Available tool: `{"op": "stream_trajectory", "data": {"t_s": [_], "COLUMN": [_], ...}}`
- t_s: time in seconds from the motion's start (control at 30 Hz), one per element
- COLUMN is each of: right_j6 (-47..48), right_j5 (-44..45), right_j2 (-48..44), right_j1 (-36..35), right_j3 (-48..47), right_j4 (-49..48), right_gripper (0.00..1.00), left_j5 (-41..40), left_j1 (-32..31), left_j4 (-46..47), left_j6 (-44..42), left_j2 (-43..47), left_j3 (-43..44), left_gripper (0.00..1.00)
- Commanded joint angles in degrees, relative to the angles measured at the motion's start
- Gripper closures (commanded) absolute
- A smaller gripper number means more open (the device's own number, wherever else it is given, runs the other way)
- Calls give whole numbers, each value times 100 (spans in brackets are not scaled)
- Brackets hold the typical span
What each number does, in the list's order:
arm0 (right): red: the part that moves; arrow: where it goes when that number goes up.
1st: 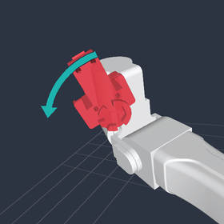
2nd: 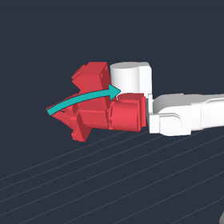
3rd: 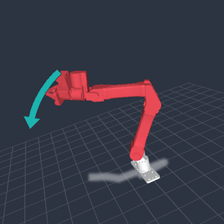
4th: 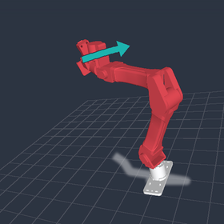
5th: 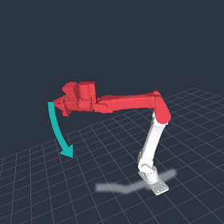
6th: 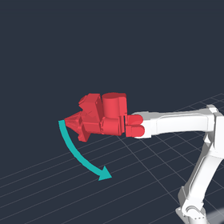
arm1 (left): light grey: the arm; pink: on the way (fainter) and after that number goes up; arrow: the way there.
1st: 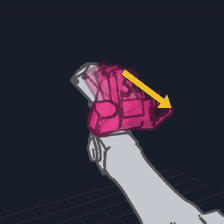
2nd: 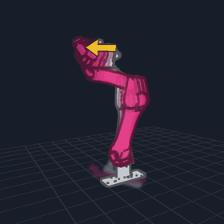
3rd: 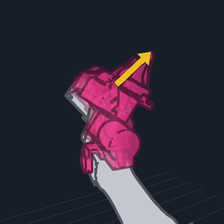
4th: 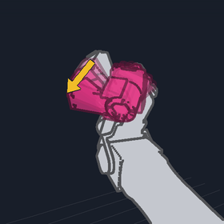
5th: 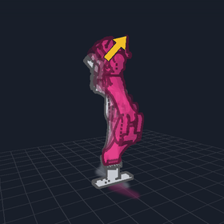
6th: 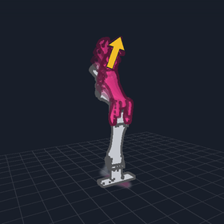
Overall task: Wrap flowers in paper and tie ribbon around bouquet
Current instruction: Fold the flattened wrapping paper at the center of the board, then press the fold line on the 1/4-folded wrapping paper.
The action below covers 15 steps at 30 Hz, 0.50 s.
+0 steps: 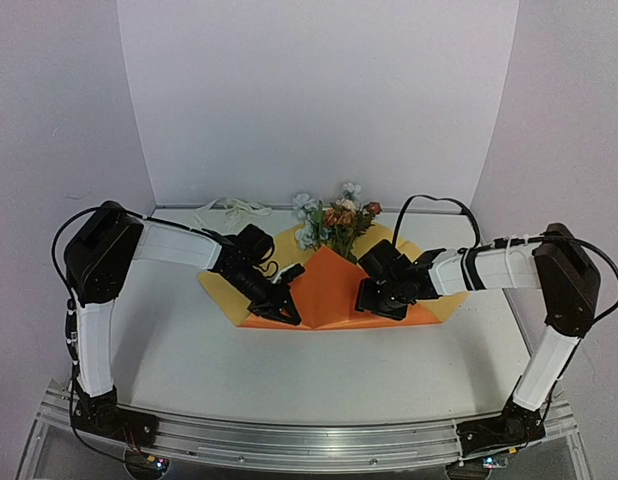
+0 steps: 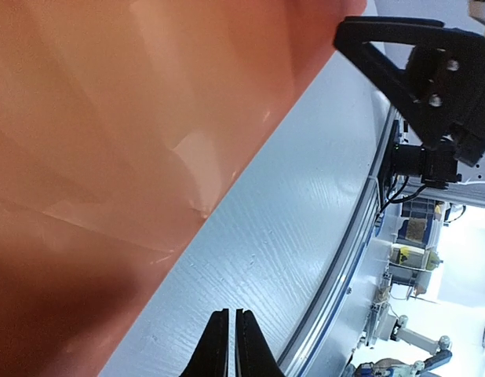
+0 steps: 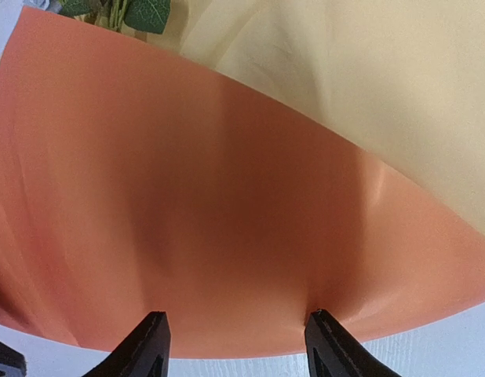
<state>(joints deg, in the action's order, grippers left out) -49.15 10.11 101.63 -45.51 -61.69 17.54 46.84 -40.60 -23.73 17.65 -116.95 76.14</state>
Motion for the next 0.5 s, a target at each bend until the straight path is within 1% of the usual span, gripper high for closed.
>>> {"op": "stream_trajectory", "data": {"t_s": [0.0,0.1,0.2,0.3,0.47], "right_j6": [42,102,246,396,556], "right_j5": [135,26,-27,-97,-251], "right_j2": [-336,-370,-367,-319,-126], "right_j1": [12,-27,-156,-311,-522], "right_j3": [52,37,-38,-127,-227], "right_j4": [83,76,74,48,-22], "right_gripper": [39,38,35,32,33], "left_j5": [-83,-411,-709,-875,-1022], "left_j1": [-10,-12,-18,-9,-9], "left_j4": [-104,-171,-240,-326,-350], "left_j6": [-171,-181,-177,-158,-109], "left_j2": [-200,-308,-419,-592,-768], "left_j3": [256,390,553,743,849], "left_gripper": [94,94,94,94,96]}}
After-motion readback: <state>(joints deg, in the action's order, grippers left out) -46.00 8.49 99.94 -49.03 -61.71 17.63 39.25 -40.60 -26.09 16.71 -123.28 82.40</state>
